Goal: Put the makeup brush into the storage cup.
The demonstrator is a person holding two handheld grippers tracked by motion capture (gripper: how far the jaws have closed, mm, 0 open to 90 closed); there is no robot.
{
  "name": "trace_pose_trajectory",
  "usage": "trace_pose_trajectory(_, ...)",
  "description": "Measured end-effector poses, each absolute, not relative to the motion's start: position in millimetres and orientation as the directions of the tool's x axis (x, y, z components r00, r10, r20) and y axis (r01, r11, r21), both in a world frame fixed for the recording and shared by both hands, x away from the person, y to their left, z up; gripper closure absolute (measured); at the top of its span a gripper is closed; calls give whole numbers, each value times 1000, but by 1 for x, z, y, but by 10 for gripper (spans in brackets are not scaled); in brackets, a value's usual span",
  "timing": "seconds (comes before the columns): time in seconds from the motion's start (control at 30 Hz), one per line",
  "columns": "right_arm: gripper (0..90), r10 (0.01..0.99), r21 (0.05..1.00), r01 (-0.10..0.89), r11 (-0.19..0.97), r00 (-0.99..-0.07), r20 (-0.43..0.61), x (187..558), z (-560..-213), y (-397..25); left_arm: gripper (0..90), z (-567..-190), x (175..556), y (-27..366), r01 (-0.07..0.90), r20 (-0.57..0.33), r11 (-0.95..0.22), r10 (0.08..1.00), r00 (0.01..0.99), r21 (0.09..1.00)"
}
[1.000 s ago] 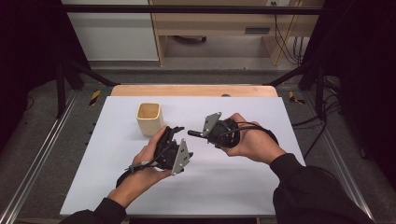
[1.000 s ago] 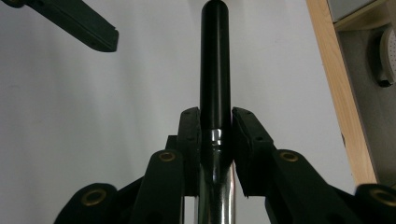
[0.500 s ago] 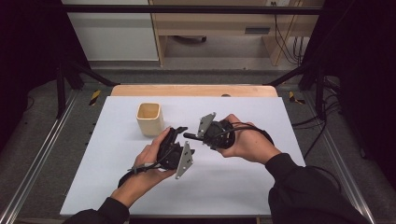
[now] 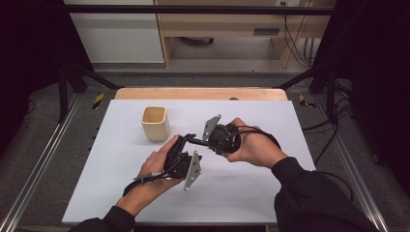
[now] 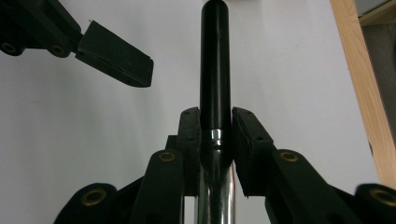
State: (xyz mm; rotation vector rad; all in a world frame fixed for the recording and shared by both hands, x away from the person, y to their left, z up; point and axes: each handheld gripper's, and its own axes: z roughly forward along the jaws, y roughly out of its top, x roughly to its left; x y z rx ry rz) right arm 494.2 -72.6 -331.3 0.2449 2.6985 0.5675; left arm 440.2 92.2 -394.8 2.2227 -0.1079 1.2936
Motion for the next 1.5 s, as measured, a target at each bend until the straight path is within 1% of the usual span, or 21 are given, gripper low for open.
trace_pose_trajectory(0.33,737,248,406,111,907,-920,-304,500,-336,-69,239,-403,443,88,-330,829,-847,205,520,416)
trace_pose_trajectory(0.4,737,259,416,121,901,-921,-293,499,-336,-68,239,-405,443,87,-330,833,-848,208,513,415)
trace_pose_trajectory(0.57,736,250,412,113,904,-922,-297,499,-336,-69,240,-407,443,86,-331,835,-844,220,505,422)
trace_pose_trajectory(0.8,736,246,408,112,906,-924,-292,500,-336,-70,252,-409,443,83,-340,850,-851,206,485,400)
trace_pose_trajectory(0.97,736,245,404,115,908,-927,-285,499,-337,-70,257,-409,443,83,-338,854,-850,216,474,403)
trace_pose_trajectory(1.33,736,249,401,124,908,-929,-275,501,-341,-68,263,-413,441,81,-351,876,-868,171,451,351)
trace_pose_trajectory(1.5,737,241,394,121,911,-931,-273,500,-341,-67,264,-414,442,81,-348,878,-868,179,444,353)
